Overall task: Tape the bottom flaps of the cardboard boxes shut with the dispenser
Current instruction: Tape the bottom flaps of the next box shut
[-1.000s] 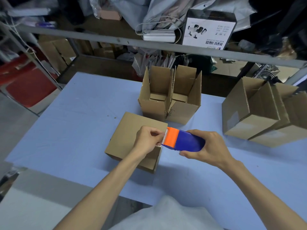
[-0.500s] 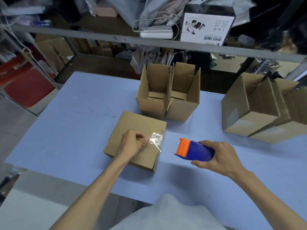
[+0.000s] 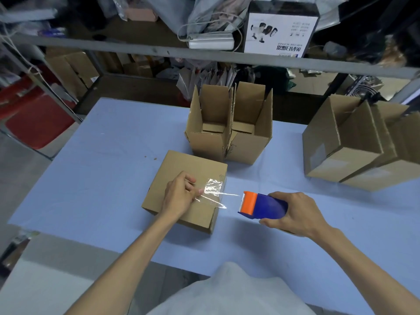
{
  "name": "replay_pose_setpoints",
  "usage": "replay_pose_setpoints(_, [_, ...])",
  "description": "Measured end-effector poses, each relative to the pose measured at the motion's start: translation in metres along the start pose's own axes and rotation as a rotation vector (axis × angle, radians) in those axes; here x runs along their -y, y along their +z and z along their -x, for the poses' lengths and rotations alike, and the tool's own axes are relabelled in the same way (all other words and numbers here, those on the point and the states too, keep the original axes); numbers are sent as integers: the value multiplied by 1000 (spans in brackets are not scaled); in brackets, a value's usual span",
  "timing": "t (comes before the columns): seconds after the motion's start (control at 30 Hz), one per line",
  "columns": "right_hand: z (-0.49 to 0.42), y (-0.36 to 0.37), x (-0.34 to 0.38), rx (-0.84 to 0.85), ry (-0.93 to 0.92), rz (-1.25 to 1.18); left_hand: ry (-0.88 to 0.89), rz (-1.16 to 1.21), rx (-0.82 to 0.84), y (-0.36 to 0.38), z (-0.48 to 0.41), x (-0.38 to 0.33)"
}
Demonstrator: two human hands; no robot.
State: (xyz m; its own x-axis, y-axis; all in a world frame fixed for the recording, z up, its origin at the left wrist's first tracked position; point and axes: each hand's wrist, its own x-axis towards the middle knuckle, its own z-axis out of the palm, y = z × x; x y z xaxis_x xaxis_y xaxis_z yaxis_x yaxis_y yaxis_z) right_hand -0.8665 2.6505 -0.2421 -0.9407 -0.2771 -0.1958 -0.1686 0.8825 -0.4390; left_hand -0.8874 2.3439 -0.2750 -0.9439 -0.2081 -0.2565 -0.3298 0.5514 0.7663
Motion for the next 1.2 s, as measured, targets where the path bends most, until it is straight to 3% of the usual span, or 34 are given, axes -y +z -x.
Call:
replay_pose_setpoints(0.17, [-4, 9, -1, 32, 7, 10, 53, -177, -24, 5, 0, 0])
replay_pose_setpoints(0.4, [-18, 17, 0, 72, -36, 86, 114, -658, -42, -6, -3, -16])
replay_pose_setpoints(0.47, [-24, 19, 2, 77, -47, 128, 213, -590, -14, -5, 0, -18])
replay_pose_setpoints(0.57, [-36, 26, 12, 120, -66, 186, 366, -437, 172, 4, 8, -21])
replay_pose_setpoints(0.7, [-51, 36, 33, 205, -28, 220, 363, -342, 291, 10, 6, -19])
replay_pose_setpoints(0.83, [-65, 43, 59, 200, 18, 287, 380, -392, 263, 12, 6, -15])
replay_pose_setpoints(0.97, [-65, 47, 69, 216, -68, 499, 410, -442, 227, 12, 7, -12])
replay_pose_setpoints(1.2, [-48, 28, 44, -20, 73, 342, 594, -750, 381, 19, 6, -18])
